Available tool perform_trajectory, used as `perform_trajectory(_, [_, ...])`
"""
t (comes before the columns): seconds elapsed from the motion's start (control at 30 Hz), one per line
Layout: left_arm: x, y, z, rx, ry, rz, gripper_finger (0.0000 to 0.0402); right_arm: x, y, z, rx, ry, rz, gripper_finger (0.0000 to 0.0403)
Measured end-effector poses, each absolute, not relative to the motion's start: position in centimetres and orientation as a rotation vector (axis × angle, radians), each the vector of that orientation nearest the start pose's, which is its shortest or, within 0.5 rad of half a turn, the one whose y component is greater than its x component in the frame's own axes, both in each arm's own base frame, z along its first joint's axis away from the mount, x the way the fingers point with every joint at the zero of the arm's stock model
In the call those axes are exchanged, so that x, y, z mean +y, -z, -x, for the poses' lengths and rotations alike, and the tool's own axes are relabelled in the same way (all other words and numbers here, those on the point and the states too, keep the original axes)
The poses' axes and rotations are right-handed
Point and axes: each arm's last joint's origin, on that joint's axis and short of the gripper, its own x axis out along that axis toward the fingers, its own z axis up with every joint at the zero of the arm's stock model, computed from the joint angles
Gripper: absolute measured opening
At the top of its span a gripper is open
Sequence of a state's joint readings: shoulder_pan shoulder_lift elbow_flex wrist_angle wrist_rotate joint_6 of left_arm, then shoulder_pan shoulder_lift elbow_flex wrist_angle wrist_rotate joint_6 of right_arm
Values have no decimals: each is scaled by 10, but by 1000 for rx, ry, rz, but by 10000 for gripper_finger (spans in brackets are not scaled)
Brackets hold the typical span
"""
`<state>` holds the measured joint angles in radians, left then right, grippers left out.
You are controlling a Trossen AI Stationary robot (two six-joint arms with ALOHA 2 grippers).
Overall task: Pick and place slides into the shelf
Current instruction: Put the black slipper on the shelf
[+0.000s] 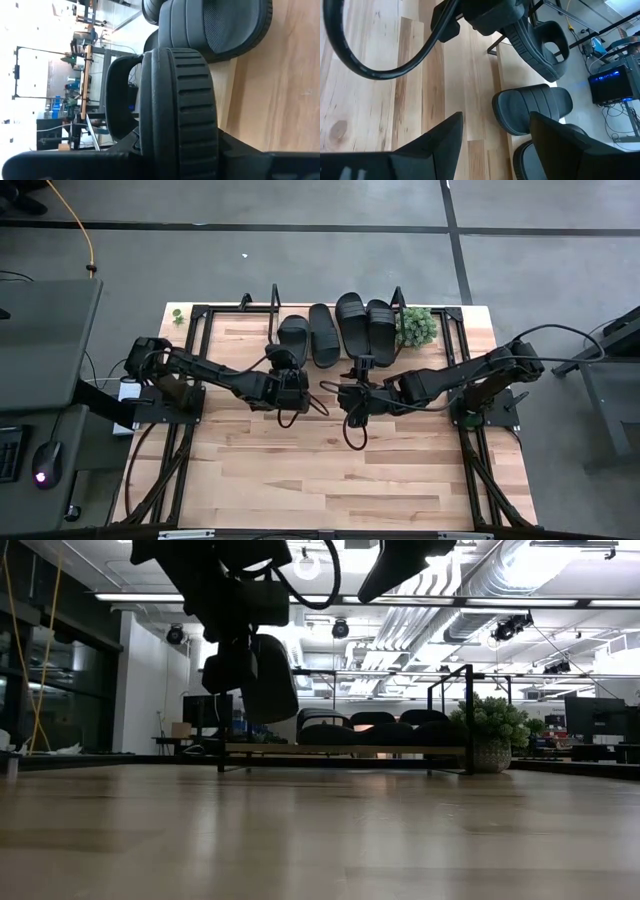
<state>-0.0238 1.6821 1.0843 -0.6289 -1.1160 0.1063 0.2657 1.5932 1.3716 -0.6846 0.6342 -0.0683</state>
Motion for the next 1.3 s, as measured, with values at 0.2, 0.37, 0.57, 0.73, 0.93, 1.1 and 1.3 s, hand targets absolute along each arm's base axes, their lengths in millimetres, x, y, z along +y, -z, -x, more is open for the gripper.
perform_trajectory(0.2, [18,-202,-313,1140,-891,-782,80,71,-300,-327,834,312,459,220])
perform_trajectory(0.37, [18,-201,-310,1168,-905,-824,80,71,-300,-327,833,317,456,220])
perform_trajectory(0.57, [13,-202,-303,1190,-924,-868,67,70,-301,-327,825,370,476,220])
perform_trajectory(0.73, [-3,-210,-299,1151,-887,-898,55,70,-301,-327,826,381,484,220])
perform_trajectory(0.93, [-31,-238,-285,1015,-832,-888,85,69,-303,-328,803,404,482,220])
perform_trajectory(1.1, [-58,-260,-268,895,-758,-876,80,70,-316,-327,712,363,410,220])
perform_trajectory(1.3, [-84,-277,-250,791,-667,-872,59,76,-327,-329,631,190,355,220])
